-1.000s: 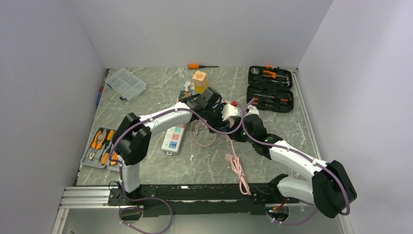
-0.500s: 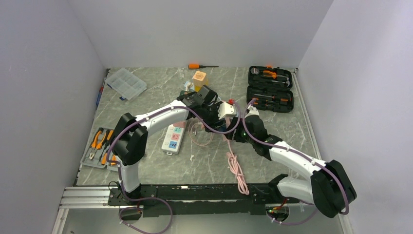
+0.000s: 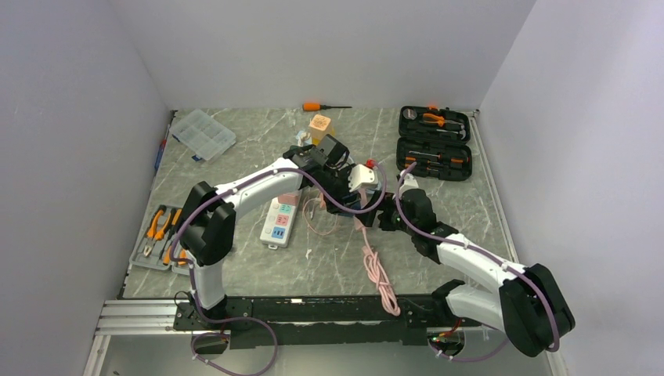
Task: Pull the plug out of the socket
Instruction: Remove the plug from the socket.
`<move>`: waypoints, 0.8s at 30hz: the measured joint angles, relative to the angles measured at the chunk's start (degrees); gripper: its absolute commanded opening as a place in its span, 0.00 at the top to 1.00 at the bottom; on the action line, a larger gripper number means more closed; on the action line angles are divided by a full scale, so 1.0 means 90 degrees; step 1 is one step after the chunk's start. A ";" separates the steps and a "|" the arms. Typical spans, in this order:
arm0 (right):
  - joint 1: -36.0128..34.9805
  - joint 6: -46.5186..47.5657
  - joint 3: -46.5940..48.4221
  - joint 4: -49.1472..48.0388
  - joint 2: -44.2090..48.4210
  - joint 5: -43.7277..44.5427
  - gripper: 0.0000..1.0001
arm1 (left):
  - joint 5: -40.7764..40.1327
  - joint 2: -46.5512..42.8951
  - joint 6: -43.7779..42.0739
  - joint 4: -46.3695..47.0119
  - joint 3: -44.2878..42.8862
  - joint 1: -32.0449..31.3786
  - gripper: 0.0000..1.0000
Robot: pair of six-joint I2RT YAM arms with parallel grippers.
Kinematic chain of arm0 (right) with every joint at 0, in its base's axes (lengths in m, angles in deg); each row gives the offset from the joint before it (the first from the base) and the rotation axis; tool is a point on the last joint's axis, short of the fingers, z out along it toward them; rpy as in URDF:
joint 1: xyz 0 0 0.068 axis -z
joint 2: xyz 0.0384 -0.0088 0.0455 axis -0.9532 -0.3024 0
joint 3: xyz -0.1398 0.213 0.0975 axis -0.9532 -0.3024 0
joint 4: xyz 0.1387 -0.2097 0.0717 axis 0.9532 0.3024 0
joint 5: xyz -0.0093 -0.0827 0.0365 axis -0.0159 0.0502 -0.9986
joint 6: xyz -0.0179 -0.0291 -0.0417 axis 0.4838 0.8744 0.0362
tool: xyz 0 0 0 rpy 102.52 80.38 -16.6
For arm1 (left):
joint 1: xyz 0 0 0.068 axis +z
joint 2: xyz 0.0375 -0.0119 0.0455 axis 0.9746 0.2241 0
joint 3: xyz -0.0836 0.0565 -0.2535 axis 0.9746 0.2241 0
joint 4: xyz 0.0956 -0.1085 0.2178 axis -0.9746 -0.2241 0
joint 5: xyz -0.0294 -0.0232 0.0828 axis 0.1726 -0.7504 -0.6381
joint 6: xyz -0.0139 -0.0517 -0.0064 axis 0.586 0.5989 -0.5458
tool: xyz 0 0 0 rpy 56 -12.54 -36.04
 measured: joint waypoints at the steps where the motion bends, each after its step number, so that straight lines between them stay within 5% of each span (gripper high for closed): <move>1: 0.0024 0.0032 -0.0024 -0.0100 0.0000 -0.0124 0.16 | -0.0012 0.0000 -0.0002 -0.0041 -0.0022 0.0000 1.00; 11: 0.0294 0.0206 -0.0182 0.0267 0.1404 -0.0430 0.11 | -0.0209 0.0000 -0.0364 -0.0661 -0.0012 0.0019 1.00; 17: 0.0311 0.0219 -0.0168 0.0308 0.0852 -0.0945 0.01 | -0.0284 0.0000 -0.0464 -0.0733 -0.0007 0.0019 1.00; 24: 0.0306 0.0119 -0.0175 -0.0260 0.0168 -0.1659 0.00 | -0.0357 0.0007 -0.0447 -0.0753 -0.0087 -0.0010 1.00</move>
